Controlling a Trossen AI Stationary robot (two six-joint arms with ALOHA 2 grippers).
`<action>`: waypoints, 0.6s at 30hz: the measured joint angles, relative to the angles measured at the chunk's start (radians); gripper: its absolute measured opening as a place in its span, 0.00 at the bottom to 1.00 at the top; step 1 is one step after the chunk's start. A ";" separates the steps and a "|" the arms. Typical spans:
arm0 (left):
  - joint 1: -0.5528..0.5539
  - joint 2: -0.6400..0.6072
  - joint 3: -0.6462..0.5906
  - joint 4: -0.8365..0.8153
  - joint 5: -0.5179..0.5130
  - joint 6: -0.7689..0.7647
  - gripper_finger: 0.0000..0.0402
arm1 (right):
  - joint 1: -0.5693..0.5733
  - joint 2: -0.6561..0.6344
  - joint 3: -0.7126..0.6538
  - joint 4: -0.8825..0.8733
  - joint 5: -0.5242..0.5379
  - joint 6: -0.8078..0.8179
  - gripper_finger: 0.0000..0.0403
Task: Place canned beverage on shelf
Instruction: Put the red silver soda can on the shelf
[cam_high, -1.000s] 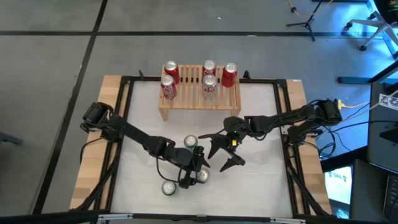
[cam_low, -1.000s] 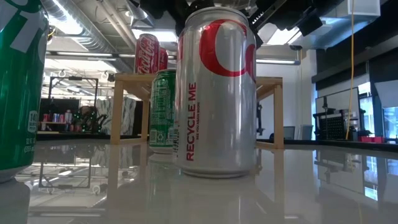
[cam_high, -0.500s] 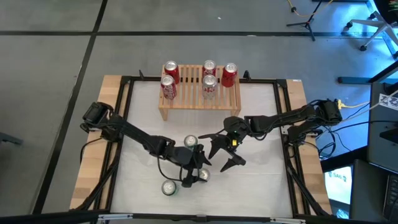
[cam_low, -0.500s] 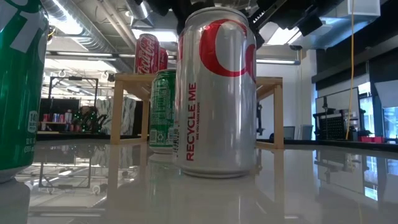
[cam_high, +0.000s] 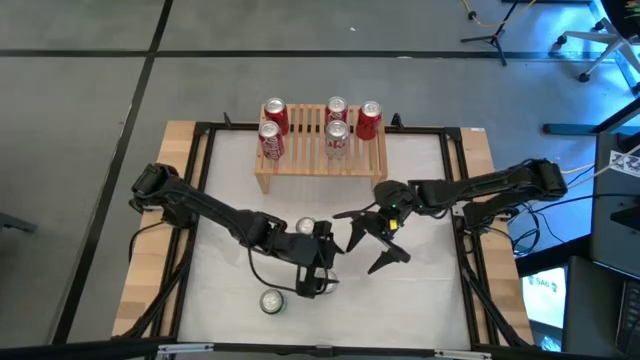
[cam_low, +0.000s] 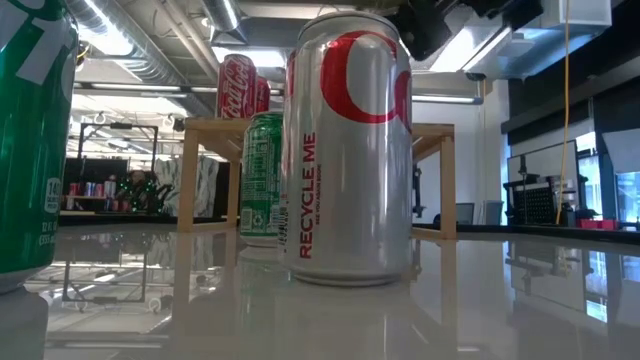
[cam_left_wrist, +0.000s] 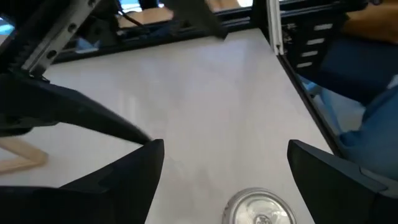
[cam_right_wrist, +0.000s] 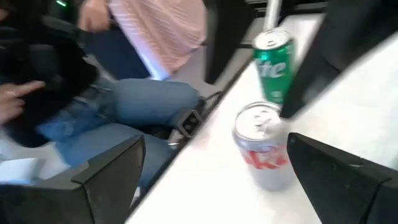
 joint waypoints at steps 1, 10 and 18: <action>-0.005 0.000 0.014 -0.015 -0.016 0.000 0.82 | 0.000 -0.013 0.000 -0.021 0.029 -0.011 0.96; -0.081 0.039 0.021 -0.060 -0.118 -0.129 0.82 | 0.000 -0.057 0.000 -0.141 0.120 -0.037 0.96; -0.118 0.118 0.021 -0.062 -0.122 -0.166 0.82 | 0.000 -0.057 0.000 -0.135 0.123 -0.038 0.96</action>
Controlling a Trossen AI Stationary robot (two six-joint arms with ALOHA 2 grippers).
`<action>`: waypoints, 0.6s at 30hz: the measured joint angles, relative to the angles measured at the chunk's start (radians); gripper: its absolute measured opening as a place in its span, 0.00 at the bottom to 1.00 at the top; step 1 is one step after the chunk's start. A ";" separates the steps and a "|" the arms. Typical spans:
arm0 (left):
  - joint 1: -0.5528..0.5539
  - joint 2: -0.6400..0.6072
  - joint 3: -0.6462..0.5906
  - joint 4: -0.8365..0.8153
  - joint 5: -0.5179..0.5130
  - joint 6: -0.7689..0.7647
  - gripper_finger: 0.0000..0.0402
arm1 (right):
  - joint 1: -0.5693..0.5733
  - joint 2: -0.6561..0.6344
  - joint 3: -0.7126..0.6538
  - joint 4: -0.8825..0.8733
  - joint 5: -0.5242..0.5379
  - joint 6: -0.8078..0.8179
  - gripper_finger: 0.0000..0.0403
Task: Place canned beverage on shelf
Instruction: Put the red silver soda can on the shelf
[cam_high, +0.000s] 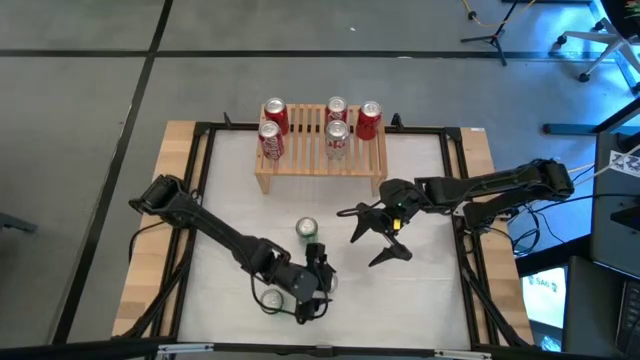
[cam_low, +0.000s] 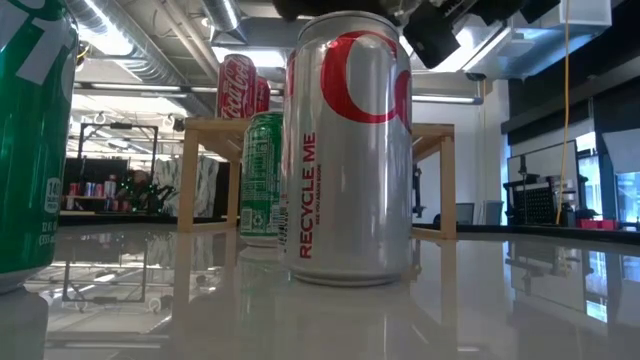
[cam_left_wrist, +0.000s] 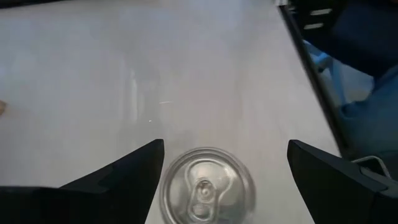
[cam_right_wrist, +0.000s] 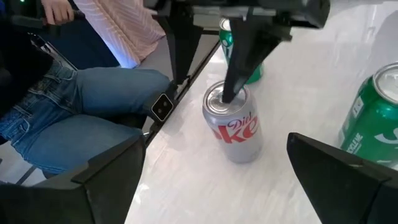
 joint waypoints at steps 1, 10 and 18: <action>-0.001 0.007 0.000 0.001 -0.010 -0.017 0.82 | 0.000 0.000 0.000 -0.001 0.000 0.000 0.96; 0.001 0.052 0.000 -0.015 -0.005 -0.123 0.82 | 0.001 0.000 0.000 -0.001 0.000 0.000 0.96; 0.003 0.074 -0.001 -0.033 0.002 -0.141 0.82 | 0.001 0.001 0.000 -0.002 0.001 0.000 0.96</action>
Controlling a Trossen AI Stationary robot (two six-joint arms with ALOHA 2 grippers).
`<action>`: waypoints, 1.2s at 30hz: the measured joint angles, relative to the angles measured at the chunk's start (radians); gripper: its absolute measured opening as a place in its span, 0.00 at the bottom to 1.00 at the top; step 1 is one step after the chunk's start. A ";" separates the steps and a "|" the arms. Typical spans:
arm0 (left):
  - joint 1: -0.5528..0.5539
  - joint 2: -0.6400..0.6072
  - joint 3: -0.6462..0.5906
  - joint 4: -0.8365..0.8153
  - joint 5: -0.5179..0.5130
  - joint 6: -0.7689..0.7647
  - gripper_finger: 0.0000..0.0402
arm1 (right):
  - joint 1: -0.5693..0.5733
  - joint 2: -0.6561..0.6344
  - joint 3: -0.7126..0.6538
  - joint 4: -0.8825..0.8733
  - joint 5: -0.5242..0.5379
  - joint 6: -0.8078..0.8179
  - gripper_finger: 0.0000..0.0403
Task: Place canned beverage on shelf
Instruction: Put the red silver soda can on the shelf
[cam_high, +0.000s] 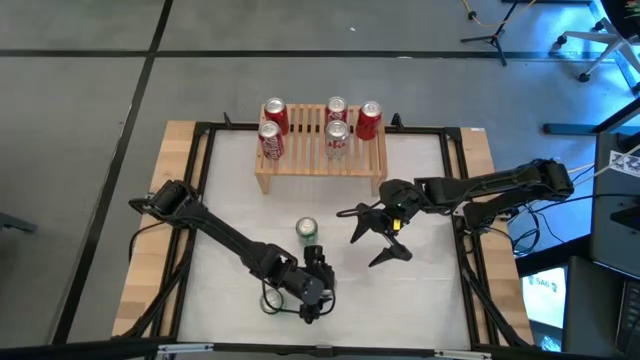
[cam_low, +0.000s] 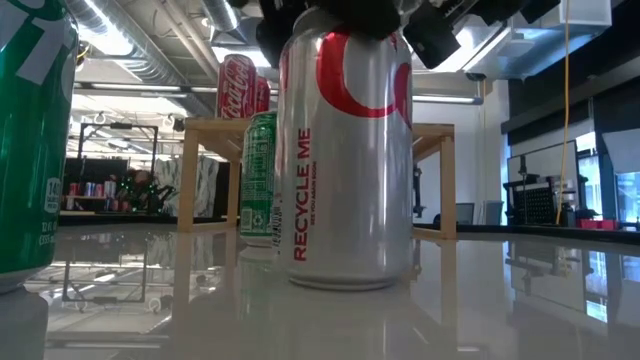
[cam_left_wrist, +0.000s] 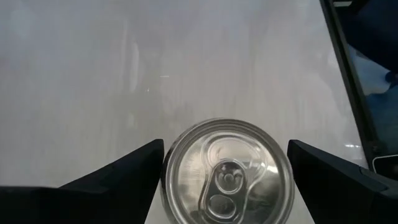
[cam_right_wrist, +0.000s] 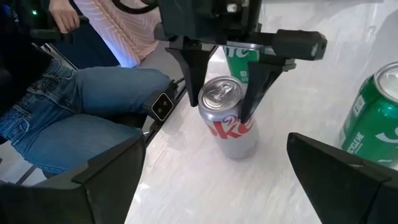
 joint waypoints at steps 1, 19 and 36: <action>0.002 0.000 0.000 -0.001 0.004 0.000 0.82 | 0.000 0.000 0.000 0.000 0.000 0.000 0.96; 0.023 -0.002 0.001 -0.002 0.089 0.194 0.72 | 0.000 0.000 0.000 0.000 0.000 0.000 0.96; 0.147 -0.002 0.000 0.014 0.461 0.530 0.72 | 0.000 0.000 -0.001 0.000 0.000 0.000 0.96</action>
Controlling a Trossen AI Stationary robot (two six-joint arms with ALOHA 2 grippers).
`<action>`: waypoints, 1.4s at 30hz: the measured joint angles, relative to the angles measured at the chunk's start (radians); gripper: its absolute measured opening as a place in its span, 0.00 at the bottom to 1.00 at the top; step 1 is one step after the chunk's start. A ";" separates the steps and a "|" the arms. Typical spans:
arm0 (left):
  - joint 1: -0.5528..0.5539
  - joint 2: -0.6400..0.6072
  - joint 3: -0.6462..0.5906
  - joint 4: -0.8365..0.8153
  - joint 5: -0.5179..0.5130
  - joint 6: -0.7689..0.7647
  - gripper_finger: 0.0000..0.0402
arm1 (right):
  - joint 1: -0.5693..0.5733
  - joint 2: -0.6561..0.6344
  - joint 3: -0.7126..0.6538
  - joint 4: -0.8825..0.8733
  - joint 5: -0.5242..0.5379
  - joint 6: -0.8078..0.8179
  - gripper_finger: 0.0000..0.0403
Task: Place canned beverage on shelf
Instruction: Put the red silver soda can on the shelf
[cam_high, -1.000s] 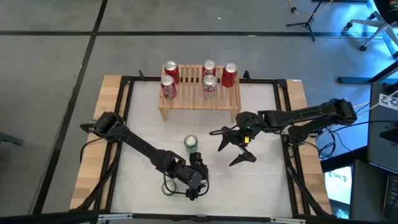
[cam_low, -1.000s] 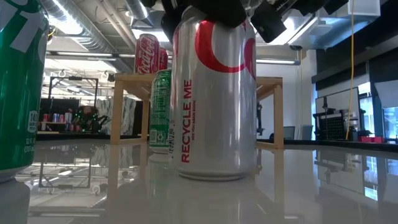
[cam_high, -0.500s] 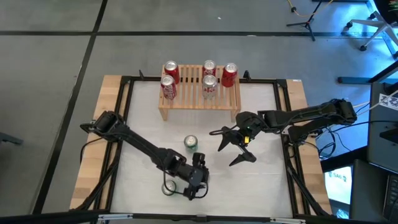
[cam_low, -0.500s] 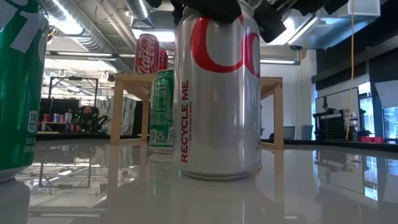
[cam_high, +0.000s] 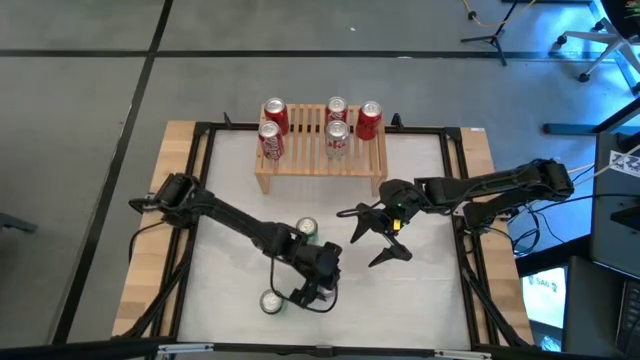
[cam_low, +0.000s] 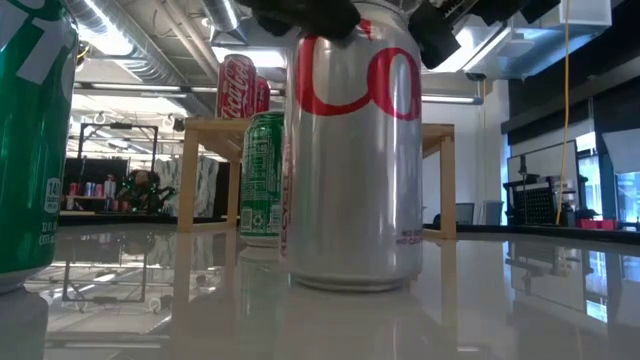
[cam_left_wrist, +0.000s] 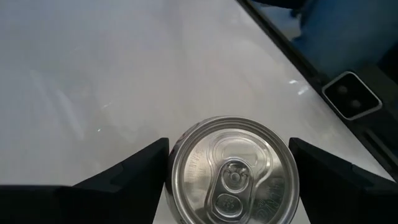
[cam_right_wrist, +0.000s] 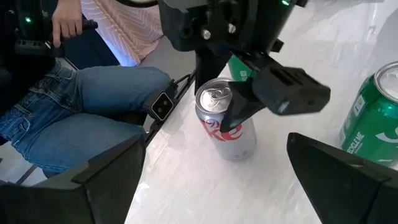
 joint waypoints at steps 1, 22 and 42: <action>0.008 0.000 0.000 -0.001 0.020 0.017 0.72 | 0.000 0.000 0.000 0.000 0.000 0.000 0.96; 0.050 0.002 -0.002 0.003 0.164 0.224 0.73 | 0.000 0.000 0.000 0.000 0.000 0.000 0.96; 0.038 0.002 0.000 0.010 0.048 0.222 0.74 | 0.000 0.000 0.000 0.000 0.000 0.000 0.96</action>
